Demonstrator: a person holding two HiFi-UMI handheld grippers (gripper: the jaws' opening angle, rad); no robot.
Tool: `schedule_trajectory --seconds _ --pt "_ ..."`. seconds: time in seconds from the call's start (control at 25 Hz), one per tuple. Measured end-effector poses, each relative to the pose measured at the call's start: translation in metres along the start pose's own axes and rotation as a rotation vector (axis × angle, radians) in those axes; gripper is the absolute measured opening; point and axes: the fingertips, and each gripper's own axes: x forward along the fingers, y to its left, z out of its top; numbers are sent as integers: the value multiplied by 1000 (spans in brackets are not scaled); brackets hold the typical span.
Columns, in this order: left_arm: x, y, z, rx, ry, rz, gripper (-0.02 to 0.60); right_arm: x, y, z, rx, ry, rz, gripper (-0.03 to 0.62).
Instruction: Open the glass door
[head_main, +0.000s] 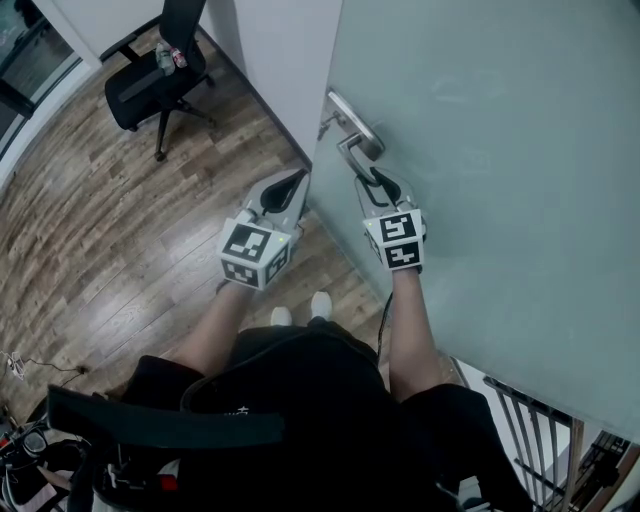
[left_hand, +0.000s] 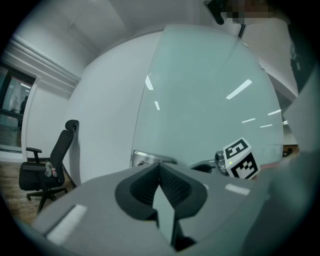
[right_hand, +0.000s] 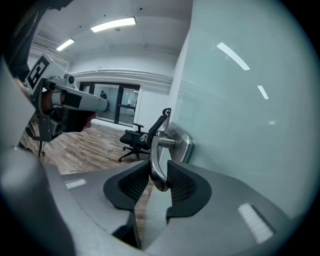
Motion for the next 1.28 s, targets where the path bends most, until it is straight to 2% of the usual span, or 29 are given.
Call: schedule_trajectory --seconds 0.4,0.68,0.76,0.96,1.08,1.28 --pt "-29 9 0 4 -12 59 -2 1 -6 -3 -20 3 -22 118" --pt "-58 21 -3 2 -31 106 -2 2 -16 -11 -35 32 -92 132" --pt "-66 23 -5 -2 -37 114 -2 -3 -16 -8 -41 22 -106 155" --pt "-85 22 -1 -11 -59 109 -2 -27 9 16 -72 -39 -89 150" --pt "-94 17 -3 -15 -69 104 -2 -44 34 24 -9 -102 -48 117" --pt "-103 13 -12 -35 -79 121 -2 -71 66 25 205 -215 64 42"
